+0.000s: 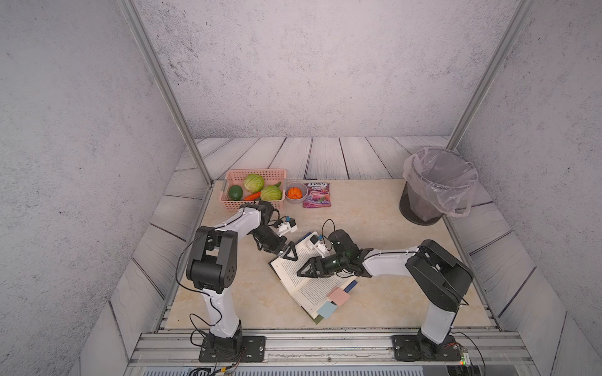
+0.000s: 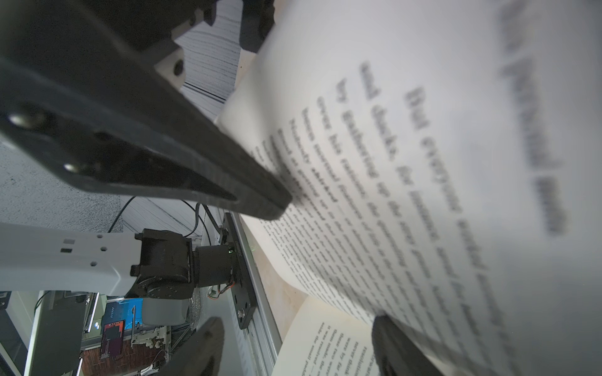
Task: Peel off the used sticky note
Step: Turn the page of the book at the center of the board.
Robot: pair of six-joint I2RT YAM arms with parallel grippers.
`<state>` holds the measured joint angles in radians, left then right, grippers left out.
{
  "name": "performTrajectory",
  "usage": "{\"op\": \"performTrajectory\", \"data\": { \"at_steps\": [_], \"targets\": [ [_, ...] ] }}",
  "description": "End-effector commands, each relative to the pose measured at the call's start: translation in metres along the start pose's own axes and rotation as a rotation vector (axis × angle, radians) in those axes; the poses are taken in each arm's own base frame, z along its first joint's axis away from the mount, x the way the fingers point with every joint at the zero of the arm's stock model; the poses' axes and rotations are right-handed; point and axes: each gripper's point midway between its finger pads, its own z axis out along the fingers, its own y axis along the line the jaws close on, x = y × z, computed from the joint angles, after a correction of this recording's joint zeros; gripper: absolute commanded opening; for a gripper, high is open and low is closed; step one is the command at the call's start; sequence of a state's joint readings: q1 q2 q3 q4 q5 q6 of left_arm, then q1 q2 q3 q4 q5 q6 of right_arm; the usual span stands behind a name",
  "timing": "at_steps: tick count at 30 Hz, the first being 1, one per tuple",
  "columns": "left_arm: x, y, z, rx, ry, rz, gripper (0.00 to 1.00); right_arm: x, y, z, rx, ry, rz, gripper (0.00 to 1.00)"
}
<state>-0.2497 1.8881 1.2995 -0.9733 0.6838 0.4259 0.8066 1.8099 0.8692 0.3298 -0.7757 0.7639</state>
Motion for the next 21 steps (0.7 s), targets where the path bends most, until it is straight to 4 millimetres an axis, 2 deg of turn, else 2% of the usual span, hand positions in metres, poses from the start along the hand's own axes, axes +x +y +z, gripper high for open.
{"op": "performTrajectory", "data": {
  "at_steps": [1,9,12,14,18,21],
  "targets": [
    [0.001,-0.007,0.005,0.043,0.018,0.001,0.98,0.008,-0.010,-0.001,0.050,0.015,0.016,0.77],
    [0.002,-0.018,0.015,0.104,0.035,-0.006,1.00,0.008,-0.011,-0.001,0.056,0.014,0.014,0.77],
    [0.001,-0.021,0.015,0.123,0.029,-0.009,0.91,0.008,-0.010,-0.001,0.055,0.012,0.012,0.77],
    [0.000,-0.024,0.014,0.131,0.022,-0.009,0.81,0.008,-0.011,-0.001,0.056,0.013,0.014,0.77],
    [0.001,-0.028,0.012,0.140,0.018,-0.007,0.55,0.008,-0.011,-0.002,0.060,0.015,0.011,0.77],
    [0.001,-0.028,0.008,0.121,0.009,-0.002,0.25,0.008,-0.010,-0.002,0.062,0.014,0.006,0.77]
  ]
}}
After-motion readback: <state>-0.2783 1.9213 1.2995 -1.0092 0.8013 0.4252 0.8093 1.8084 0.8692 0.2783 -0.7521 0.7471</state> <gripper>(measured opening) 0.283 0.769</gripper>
